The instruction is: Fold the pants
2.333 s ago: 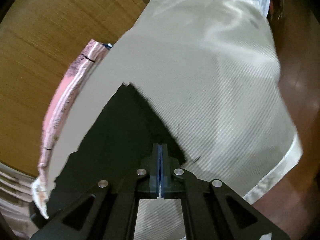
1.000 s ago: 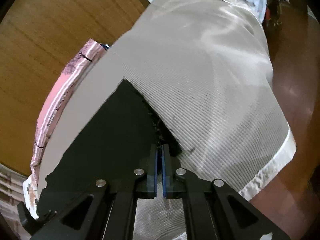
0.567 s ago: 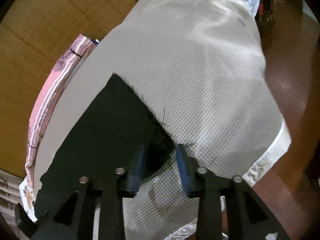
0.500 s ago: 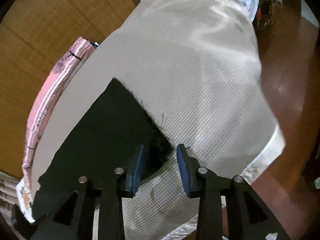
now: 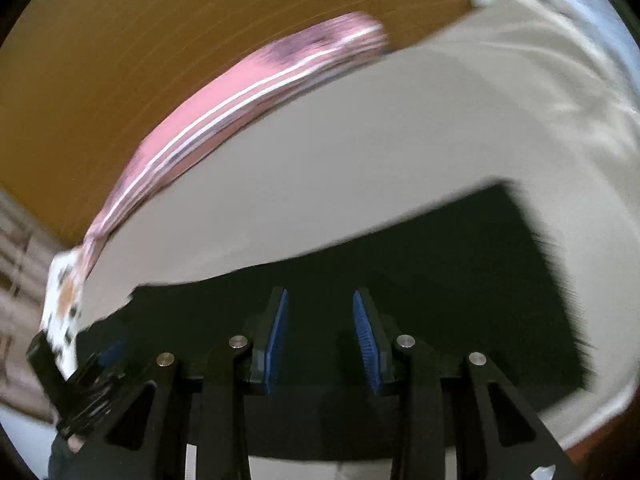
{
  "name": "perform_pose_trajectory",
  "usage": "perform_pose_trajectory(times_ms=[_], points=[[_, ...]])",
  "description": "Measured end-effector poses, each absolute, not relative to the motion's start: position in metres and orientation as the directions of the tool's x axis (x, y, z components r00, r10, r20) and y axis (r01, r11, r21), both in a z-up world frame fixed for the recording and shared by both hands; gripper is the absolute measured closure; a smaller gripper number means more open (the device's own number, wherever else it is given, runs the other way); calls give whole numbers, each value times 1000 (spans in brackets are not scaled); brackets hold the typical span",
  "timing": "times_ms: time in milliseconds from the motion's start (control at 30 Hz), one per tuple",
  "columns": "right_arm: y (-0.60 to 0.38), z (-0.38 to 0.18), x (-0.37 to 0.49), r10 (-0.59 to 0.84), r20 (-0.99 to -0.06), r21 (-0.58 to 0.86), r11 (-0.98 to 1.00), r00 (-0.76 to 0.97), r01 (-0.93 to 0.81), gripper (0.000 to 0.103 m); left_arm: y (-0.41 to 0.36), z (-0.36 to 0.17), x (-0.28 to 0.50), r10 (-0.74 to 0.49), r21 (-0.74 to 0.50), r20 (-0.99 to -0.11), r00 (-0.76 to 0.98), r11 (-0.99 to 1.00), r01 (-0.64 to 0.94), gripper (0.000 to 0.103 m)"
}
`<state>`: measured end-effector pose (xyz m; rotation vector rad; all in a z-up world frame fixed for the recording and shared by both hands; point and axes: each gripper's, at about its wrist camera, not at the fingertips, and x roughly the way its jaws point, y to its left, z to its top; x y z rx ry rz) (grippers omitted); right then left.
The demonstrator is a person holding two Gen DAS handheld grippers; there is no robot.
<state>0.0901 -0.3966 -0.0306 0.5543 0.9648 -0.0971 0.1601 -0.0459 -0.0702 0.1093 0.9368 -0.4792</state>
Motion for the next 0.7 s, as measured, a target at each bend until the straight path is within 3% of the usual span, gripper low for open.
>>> perform_pose_trajectory(times_ms=[233,300,700], points=[[-288,-39,193,373,-786,456,888,493,55,68,-12,-98,155,-305,-104,-822,482,911,400,43],[-257,-44,219,427,-787,468,883,445,-19,63,-9,-99,150,-309,-109,-820,481,911,399,43],[-144,-87,297,545,-807,494,834,228,-248,57,0,-99,134,-330,-140,-806,491,913,383,43]])
